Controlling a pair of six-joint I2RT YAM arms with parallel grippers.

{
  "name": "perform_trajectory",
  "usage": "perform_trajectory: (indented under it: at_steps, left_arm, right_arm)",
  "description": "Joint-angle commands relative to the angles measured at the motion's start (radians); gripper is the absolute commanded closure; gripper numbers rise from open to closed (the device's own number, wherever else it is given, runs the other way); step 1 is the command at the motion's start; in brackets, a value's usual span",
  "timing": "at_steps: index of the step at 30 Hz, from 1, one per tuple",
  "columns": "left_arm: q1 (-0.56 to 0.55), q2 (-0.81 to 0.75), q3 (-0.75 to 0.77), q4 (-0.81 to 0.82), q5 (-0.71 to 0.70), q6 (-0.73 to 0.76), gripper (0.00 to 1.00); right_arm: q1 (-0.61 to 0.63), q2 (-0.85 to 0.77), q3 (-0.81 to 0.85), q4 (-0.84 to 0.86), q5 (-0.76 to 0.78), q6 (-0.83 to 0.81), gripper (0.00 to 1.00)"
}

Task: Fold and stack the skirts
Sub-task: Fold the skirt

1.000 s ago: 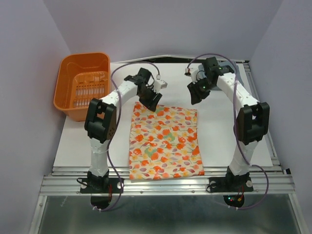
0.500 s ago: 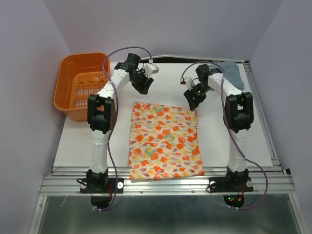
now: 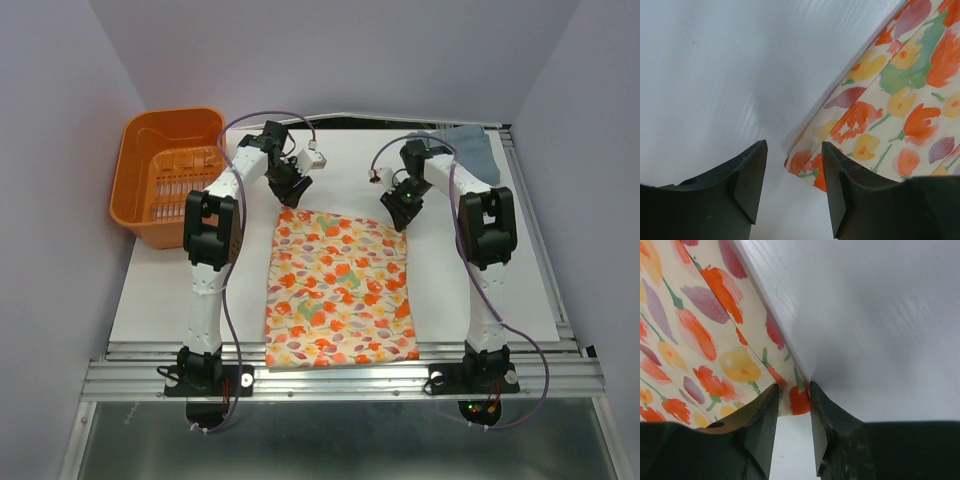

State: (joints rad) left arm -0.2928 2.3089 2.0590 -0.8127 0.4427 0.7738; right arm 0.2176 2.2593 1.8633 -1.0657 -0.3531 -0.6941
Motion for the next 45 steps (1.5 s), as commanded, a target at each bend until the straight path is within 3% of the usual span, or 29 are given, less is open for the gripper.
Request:
perform_trajectory:
  at_steps: [1,8,11,13,15,21,22,23,31,35,38,42,45]
  left_arm:
    - [0.007,0.017,0.006,-0.078,0.022,0.071,0.41]
    - [0.009,0.044,0.0,-0.068,-0.001,0.078,0.43]
    - [0.009,0.069,0.032,-0.069,-0.002,0.076,0.47]
    - [0.009,0.086,0.053,-0.074,-0.002,0.079,0.53]
    - [0.009,0.093,0.064,-0.086,0.002,0.087,0.63]
    - [0.014,0.084,0.067,-0.054,-0.027,0.065,0.84]
    - [0.015,0.081,0.07,-0.042,-0.036,0.053,0.89]
    - [0.017,0.078,0.075,-0.016,-0.044,0.041,1.0]
    - [0.03,0.075,0.255,0.17,-0.223,-0.103,1.0]
    - [0.037,0.026,0.262,0.323,-0.309,-0.133,1.0]
    - [0.038,-0.049,0.201,0.495,-0.366,-0.16,1.0]
    - [0.038,-0.164,0.083,0.579,-0.346,-0.157,1.0]
    - [0.038,-0.32,-0.145,0.628,-0.294,-0.113,1.0]
  right_arm:
    - [0.005,0.013,-0.012,0.006,0.011,-0.033,0.64]
    - [0.005,0.019,-0.023,0.01,0.014,-0.038,0.69]
    - [0.005,0.019,-0.027,0.013,0.017,-0.039,0.79]
    - [0.005,0.017,-0.032,0.023,0.023,-0.038,0.85]
    - [0.005,0.02,-0.03,0.035,0.034,-0.03,0.99]
    - [0.005,-0.004,-0.03,0.11,0.065,0.011,0.99]
    - [0.005,-0.009,-0.03,0.124,0.074,0.019,0.99]
    - [0.005,-0.015,-0.021,0.136,0.095,0.034,0.99]
    - [-0.024,-0.02,0.134,0.311,0.216,0.142,0.99]
    - [-0.044,-0.032,0.214,0.414,0.29,0.185,0.99]
    - [-0.053,-0.067,0.235,0.513,0.305,0.202,0.99]
    - [-0.053,-0.167,0.139,0.578,0.246,0.194,0.99]
    - [-0.053,-0.263,0.002,0.59,0.177,0.173,0.99]
